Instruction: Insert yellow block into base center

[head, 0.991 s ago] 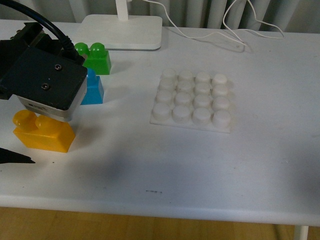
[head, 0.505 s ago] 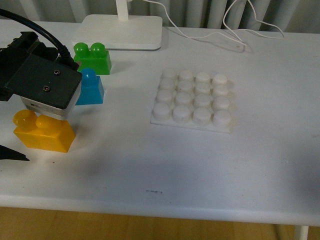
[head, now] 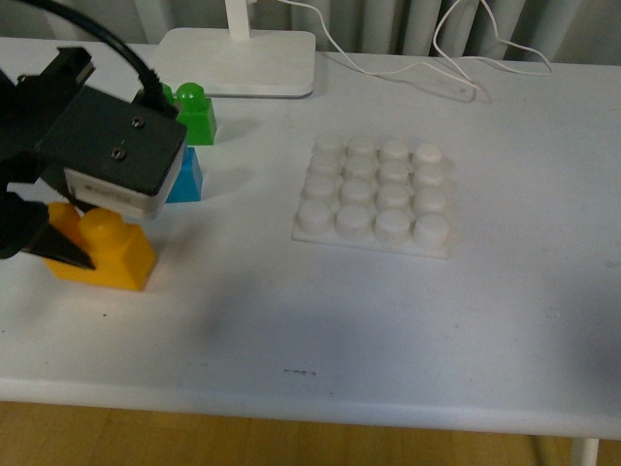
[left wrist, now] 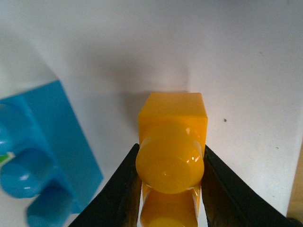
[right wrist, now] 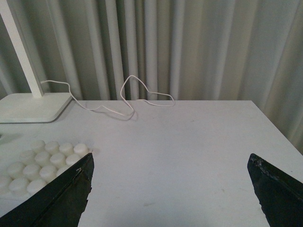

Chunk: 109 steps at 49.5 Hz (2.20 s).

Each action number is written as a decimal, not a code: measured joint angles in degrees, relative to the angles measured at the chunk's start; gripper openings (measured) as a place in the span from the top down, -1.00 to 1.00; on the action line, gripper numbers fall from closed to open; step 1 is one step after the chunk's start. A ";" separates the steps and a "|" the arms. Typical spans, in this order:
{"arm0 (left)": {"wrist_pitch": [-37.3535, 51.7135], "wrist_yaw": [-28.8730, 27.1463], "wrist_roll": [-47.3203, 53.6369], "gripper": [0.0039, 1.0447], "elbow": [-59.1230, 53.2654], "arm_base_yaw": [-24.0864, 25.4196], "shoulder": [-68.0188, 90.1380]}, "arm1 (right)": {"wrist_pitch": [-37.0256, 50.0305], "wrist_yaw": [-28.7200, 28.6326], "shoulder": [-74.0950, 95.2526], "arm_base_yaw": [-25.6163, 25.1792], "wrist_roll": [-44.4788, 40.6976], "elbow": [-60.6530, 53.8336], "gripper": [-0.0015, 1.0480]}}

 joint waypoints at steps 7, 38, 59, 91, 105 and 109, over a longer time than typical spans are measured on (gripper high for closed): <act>-1.07 0.24 -2.36 0.41 4.26 -2.34 -0.13 | 0.00 0.02 0.00 0.00 0.00 0.00 -0.82; -3.96 -0.22 -12.04 0.41 36.20 -16.11 20.26 | 0.00 0.02 0.00 0.00 0.00 0.00 -0.82; -7.87 -0.15 -15.43 0.41 47.43 -17.90 29.07 | 0.00 0.02 0.00 0.00 -0.02 0.00 -0.82; -8.94 0.31 -15.98 0.41 49.66 -18.80 31.23 | 0.00 0.02 0.00 0.00 0.00 0.00 -0.82; -9.57 0.39 -16.00 0.41 49.00 -18.78 31.28 | 0.00 0.00 0.00 0.00 0.00 0.00 -0.82; -10.54 0.37 -15.98 0.41 48.46 -18.78 31.30 | 0.00 0.00 0.00 0.00 0.00 0.00 -0.82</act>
